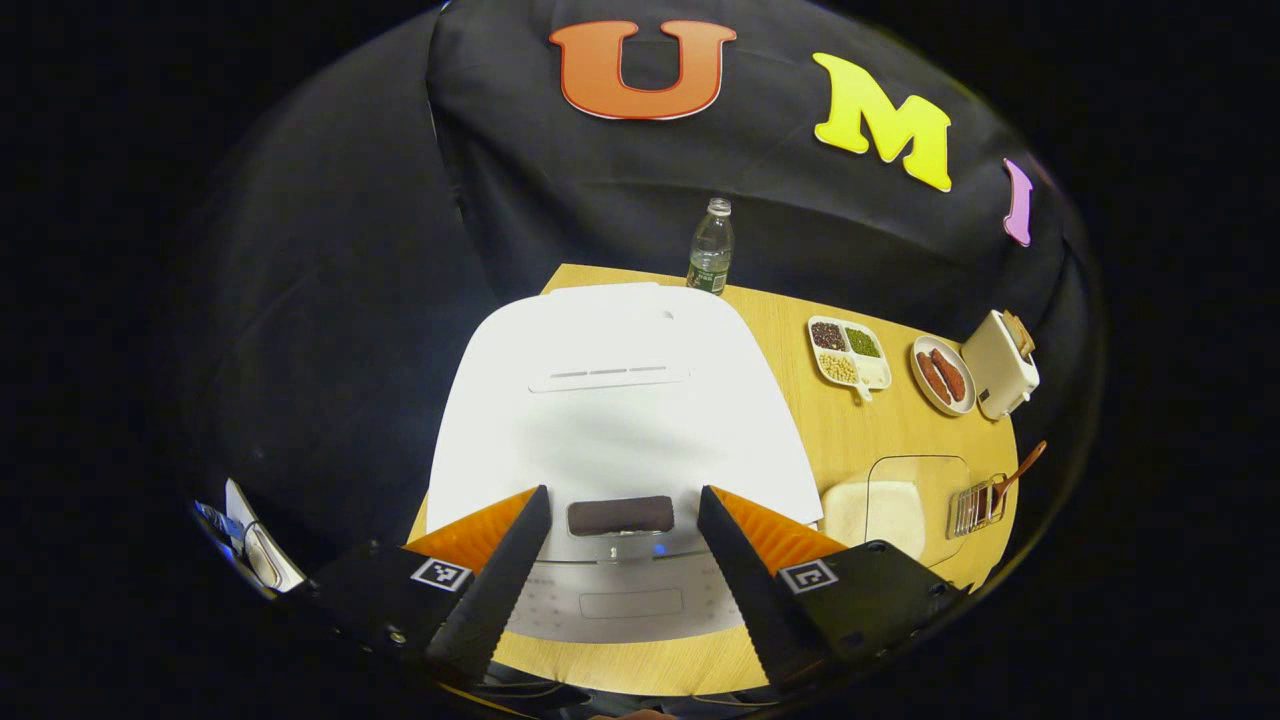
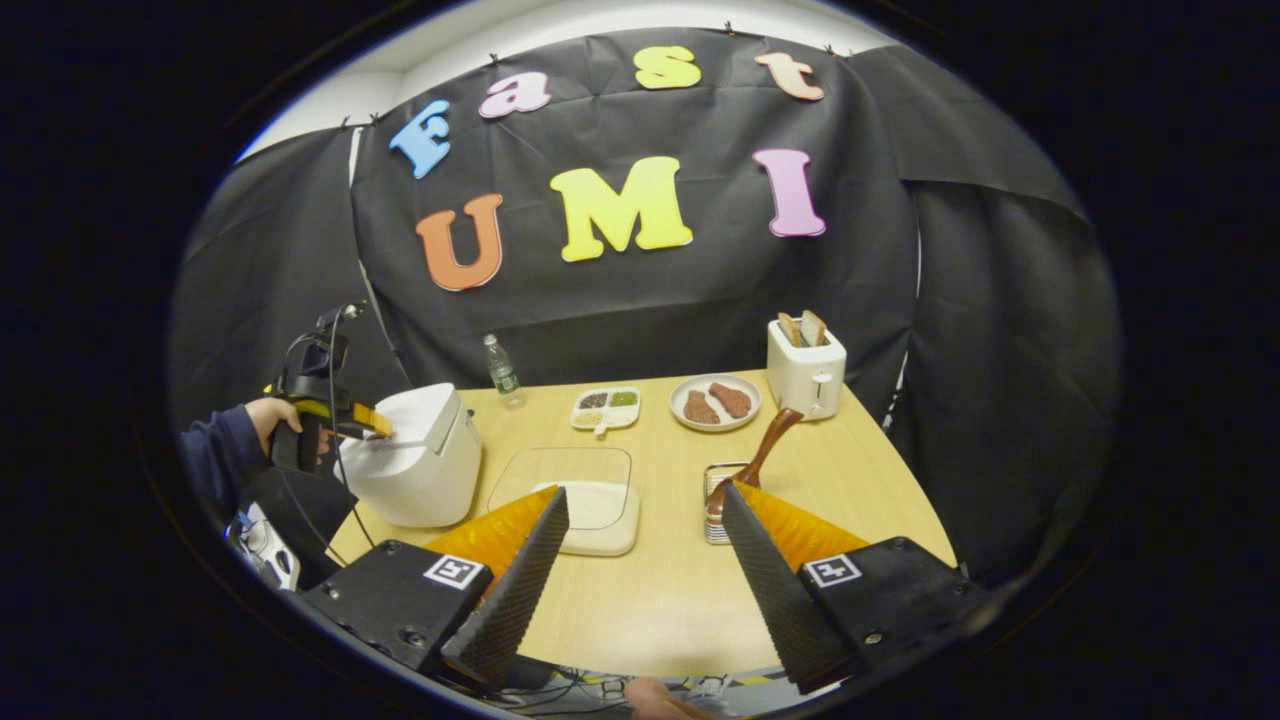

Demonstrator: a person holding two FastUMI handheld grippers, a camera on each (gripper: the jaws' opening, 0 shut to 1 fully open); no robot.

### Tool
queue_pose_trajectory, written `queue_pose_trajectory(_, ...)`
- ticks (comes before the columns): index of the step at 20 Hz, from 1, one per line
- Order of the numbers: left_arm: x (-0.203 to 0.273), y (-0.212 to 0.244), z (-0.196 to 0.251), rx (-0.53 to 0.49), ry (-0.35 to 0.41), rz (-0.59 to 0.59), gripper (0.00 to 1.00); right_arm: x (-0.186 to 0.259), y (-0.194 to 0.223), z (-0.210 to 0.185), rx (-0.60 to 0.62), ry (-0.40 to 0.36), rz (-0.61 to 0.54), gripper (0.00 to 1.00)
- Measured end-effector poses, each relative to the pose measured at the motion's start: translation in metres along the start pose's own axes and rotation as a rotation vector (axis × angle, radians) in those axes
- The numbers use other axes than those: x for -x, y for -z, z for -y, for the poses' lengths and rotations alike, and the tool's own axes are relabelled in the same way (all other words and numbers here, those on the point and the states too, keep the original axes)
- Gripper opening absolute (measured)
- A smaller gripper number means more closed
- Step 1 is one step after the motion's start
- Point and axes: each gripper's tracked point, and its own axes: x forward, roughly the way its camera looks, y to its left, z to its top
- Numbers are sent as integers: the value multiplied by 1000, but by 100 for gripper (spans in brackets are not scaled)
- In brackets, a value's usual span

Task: Close the left gripper, press the button to open the rice cooker; take a wooden spoon from the chopstick holder with the right hand, scoop a spoonful of rice and pour it into the rice cooker, then put the wooden spoon back into the chopstick holder.

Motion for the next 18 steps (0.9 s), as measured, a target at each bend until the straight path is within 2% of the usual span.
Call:
queue_pose_trajectory(2,-4,7,-1,3,-5,-23,97,0,3,5,-8,12,-4,100)
queue_pose_trajectory(5,-3,6,-1,2,-12,3,98,0,5,8,-14,24,-5,100)
queue_pose_trajectory(13,1,2,-3,28,-30,126,100,2,4,13,0,46,0,100)
queue_pose_trajectory(18,13,-13,-2,31,-31,211,95,7,-11,11,8,61,32,100)
